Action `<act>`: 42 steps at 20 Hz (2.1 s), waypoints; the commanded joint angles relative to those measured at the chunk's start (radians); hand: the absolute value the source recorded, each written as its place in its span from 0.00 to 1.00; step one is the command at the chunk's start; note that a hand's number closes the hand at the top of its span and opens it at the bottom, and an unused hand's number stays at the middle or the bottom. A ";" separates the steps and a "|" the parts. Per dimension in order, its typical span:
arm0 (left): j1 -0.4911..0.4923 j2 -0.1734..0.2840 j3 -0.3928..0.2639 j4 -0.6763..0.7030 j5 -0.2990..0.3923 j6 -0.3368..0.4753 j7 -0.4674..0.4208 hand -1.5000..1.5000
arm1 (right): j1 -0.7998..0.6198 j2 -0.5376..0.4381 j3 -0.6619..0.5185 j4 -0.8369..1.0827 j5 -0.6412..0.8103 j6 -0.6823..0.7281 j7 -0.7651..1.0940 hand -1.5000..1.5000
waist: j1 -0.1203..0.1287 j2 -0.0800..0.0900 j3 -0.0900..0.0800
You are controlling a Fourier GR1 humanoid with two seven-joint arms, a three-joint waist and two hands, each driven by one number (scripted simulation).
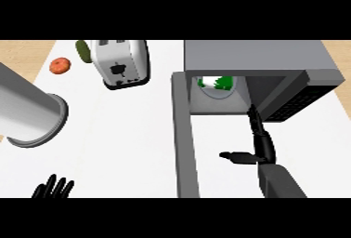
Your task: Pick up the milk, place it into the microwave and close the microwave
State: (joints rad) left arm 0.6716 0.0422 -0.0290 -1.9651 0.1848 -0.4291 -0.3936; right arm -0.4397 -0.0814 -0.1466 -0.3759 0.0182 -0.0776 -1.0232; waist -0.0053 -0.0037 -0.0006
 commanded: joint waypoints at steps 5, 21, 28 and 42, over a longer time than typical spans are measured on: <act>-0.089 0.023 -0.086 0.037 -0.089 -0.034 0.044 0.00 | 0.201 -0.099 0.005 -0.235 -0.044 0.093 0.018 1.00 | -0.014 -0.002 -0.001; -0.359 -0.041 -0.307 0.293 -0.352 0.227 0.043 1.00 | 0.483 -0.234 -0.105 -0.511 -0.232 0.254 0.123 0.00 | 0.001 0.003 0.000; -0.604 -0.042 -0.351 0.481 -0.429 0.206 0.142 1.00 | 0.514 -0.305 -0.116 -0.469 -0.244 0.368 0.079 0.00 | -0.008 0.004 0.000; -0.944 -0.042 -0.760 0.890 -0.295 0.351 0.220 1.00 | 0.525 -0.364 -0.108 -0.496 -0.285 0.477 0.028 0.00 | -0.036 0.009 0.000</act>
State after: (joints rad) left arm -0.1791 0.0031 -0.6492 -1.1685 -0.1736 -0.1793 -0.1717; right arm 0.0776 -0.4316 -0.2584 -0.8619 -0.2519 0.2818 -0.9173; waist -0.0288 0.0023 -0.0001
